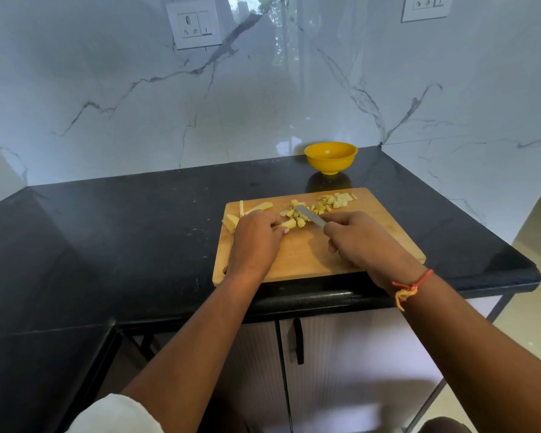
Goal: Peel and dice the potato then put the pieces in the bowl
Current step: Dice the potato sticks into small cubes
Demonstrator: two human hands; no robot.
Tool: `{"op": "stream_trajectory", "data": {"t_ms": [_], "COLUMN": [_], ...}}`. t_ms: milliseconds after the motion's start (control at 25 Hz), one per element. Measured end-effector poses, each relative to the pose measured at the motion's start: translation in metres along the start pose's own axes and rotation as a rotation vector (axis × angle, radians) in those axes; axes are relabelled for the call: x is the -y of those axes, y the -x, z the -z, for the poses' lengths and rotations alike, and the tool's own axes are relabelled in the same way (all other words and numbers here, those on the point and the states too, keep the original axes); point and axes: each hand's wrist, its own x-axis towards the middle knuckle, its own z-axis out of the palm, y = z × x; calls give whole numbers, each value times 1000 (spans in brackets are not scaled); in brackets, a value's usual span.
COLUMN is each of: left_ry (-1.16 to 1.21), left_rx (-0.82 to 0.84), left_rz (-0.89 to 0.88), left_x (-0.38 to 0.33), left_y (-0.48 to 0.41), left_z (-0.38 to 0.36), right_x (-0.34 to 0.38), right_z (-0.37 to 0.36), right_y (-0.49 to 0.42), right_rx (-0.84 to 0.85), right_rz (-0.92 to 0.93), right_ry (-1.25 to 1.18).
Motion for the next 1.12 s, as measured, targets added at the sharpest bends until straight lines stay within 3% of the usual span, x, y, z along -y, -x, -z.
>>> {"op": "stream_trajectory", "data": {"t_ms": [200, 440, 920, 1120], "left_ry": [-54, -15, 20, -15], "left_rx": [12, 28, -2, -3], "left_rz": [2, 10, 21, 1], "left_x": [-1, -1, 0, -2], "left_y": [-2, -2, -2, -2], "left_z": [1, 2, 0, 1], "right_x": [8, 17, 13, 1], "right_z": [-12, -30, -21, -7], "right_y": [3, -11, 5, 9], "right_rx": [-55, -13, 73, -53], "right_rz": [183, 173, 163, 235], "right_ry": [368, 723, 916, 902]}}
